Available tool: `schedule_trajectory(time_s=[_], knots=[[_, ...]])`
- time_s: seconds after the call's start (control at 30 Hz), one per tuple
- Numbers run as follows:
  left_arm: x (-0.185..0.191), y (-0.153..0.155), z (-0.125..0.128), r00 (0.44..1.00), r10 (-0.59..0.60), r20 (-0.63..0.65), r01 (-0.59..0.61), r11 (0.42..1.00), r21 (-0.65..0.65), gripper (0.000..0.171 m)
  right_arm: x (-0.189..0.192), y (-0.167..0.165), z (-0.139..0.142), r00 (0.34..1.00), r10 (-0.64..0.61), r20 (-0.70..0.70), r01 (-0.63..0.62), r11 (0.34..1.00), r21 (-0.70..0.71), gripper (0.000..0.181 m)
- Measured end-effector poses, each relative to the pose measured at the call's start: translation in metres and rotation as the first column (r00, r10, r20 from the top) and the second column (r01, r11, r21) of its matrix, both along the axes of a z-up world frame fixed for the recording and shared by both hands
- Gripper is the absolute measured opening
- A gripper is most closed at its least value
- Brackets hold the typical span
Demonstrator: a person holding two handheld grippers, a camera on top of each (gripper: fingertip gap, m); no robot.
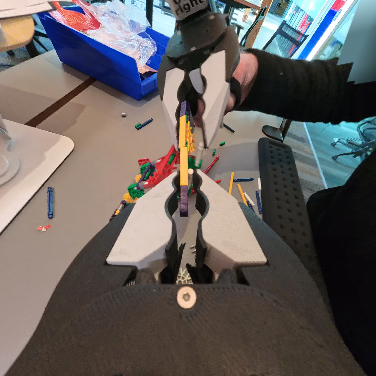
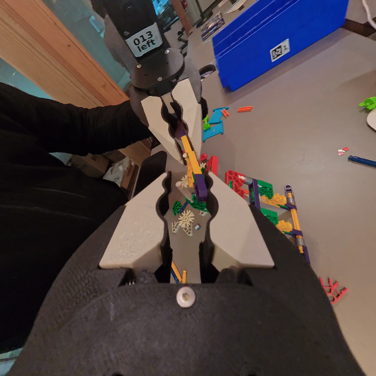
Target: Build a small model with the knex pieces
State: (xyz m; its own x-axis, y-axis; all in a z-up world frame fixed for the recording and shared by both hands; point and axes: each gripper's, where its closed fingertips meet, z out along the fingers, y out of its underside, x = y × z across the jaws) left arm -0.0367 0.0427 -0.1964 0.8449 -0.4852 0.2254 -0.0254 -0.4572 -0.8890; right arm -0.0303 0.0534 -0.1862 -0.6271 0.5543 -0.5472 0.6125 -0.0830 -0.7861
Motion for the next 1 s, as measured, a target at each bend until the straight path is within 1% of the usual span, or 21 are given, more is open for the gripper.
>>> schedule_trajectory(time_s=[0.13, 0.2, 0.27, 0.37, 0.43, 0.5, 0.53, 0.6, 0.67, 0.8, 0.87, 0.9, 0.97, 1.0], knots=[[0.001, 0.002, 0.005, 0.998, 0.013, 0.060, -0.012, 1.000, -0.018, 0.008, 0.000, 0.005, 0.001, 0.997, -0.057, -0.060, 0.057, 0.998, 0.000, 0.023], [0.003, 0.002, 0.006, 0.997, 0.012, 0.076, -0.010, 1.000, -0.026, 0.008, 0.003, 0.005, 0.002, 0.994, -0.075, -0.081, 0.073, 0.997, -0.016, 0.026], [0.004, 0.003, 0.006, 0.996, 0.011, 0.092, -0.008, 1.000, -0.030, 0.008, 0.004, 0.009, 0.004, 0.991, -0.111, -0.080, 0.106, 0.992, -0.065, 0.028], [0.002, 0.005, 0.009, 0.990, 0.022, 0.138, -0.016, 0.999, -0.038, 0.008, 0.008, 0.012, 0.009, 0.987, -0.149, -0.062, 0.134, 0.972, -0.194, 0.029], [0.001, 0.007, 0.010, 0.988, 0.027, 0.152, -0.020, 0.999, -0.044, 0.008, 0.010, 0.014, 0.007, 0.982, -0.174, -0.068, 0.155, 0.963, -0.222, 0.027], [0.002, 0.008, 0.010, 0.985, 0.027, 0.170, -0.019, 0.999, -0.050, 0.008, 0.012, 0.015, 0.008, 0.975, -0.206, -0.084, 0.183, 0.957, -0.226, 0.030], [0.003, 0.009, 0.011, 0.983, 0.034, 0.181, -0.024, 0.998, -0.056, 0.008, 0.012, 0.018, 0.008, 0.967, -0.239, -0.086, 0.215, 0.950, -0.227, 0.032], [0.004, 0.011, 0.014, 0.980, 0.037, 0.197, -0.027, 0.998, -0.052, 0.008, 0.012, 0.031, 0.016, 0.930, -0.348, -0.121, 0.308, 0.915, -0.260, 0.032], [0.004, 0.012, 0.019, 0.973, 0.048, 0.227, -0.037, 0.998, -0.051, 0.008, 0.016, 0.038, 0.022, 0.906, -0.402, -0.131, 0.347, 0.884, -0.313, 0.038], [0.005, 0.017, 0.024, 0.947, 0.092, 0.308, -0.077, 0.995, -0.061, 0.007, 0.024, 0.027, 0.020, 0.889, -0.420, -0.183, 0.369, 0.892, -0.260, 0.030], [0.007, 0.019, 0.025, 0.938, 0.112, 0.329, -0.096, 0.993, -0.064, 0.007, 0.023, 0.022, 0.017, 0.873, -0.440, -0.212, 0.403, 0.894, -0.199, 0.028], [0.008, 0.020, 0.026, 0.933, 0.119, 0.340, -0.100, 0.992, -0.071, 0.007, 0.022, 0.019, 0.016, 0.871, -0.439, -0.222, 0.406, 0.896, -0.177, 0.025], [0.012, 0.020, 0.028, 0.928, 0.115, 0.356, -0.097, 0.993, -0.069, 0.008, 0.020, 0.014, 0.013, 0.869, -0.436, -0.236, 0.415, 0.900, -0.132, 0.002], [0.014, 0.020, 0.028, 0.927, 0.118, 0.357, -0.098, 0.992, -0.074, 0.007, 0.019, 0.014, 0.013, 0.868, -0.436, -0.238, 0.418, 0.900, -0.124, 0.002]])
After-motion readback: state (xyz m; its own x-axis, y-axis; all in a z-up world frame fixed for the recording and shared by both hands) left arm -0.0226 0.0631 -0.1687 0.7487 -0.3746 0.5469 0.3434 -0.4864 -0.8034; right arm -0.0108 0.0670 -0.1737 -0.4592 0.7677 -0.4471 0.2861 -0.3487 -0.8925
